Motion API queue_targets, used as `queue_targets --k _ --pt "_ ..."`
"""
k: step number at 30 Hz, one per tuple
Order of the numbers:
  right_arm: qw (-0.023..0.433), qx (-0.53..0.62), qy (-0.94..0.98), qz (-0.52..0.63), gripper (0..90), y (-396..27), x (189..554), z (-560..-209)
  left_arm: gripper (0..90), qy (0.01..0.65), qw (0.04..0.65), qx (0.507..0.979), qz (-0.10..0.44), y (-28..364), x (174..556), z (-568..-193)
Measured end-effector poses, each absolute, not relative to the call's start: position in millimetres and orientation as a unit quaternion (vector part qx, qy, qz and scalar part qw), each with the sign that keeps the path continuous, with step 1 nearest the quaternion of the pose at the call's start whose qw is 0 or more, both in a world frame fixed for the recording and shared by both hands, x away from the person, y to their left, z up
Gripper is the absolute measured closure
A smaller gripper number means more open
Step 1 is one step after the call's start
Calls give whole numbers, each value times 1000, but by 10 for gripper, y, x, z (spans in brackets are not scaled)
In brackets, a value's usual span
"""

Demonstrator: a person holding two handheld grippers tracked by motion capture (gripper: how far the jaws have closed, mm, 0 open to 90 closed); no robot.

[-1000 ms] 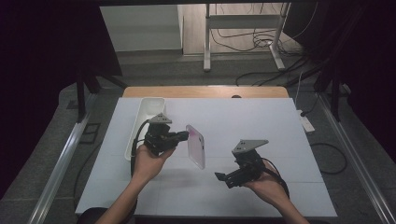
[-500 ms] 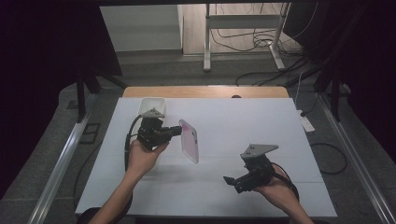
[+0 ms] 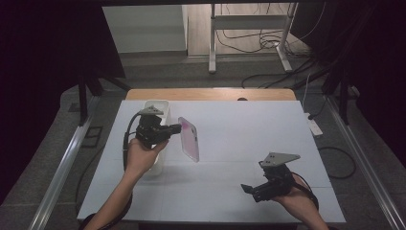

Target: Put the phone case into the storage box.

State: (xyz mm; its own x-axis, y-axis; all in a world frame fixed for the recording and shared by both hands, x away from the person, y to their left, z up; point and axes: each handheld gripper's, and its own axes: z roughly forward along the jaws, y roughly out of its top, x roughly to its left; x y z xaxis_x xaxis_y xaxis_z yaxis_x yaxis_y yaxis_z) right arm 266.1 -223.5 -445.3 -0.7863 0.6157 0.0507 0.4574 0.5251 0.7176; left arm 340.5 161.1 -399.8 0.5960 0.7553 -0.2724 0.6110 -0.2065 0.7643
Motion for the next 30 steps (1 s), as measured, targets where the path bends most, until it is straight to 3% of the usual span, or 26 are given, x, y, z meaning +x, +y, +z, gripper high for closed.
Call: queue_targets --k 30 --pt "137 377 845 353 0 -2785 2605 -4473 884 475 437 756 110 1986 3524 -3749"
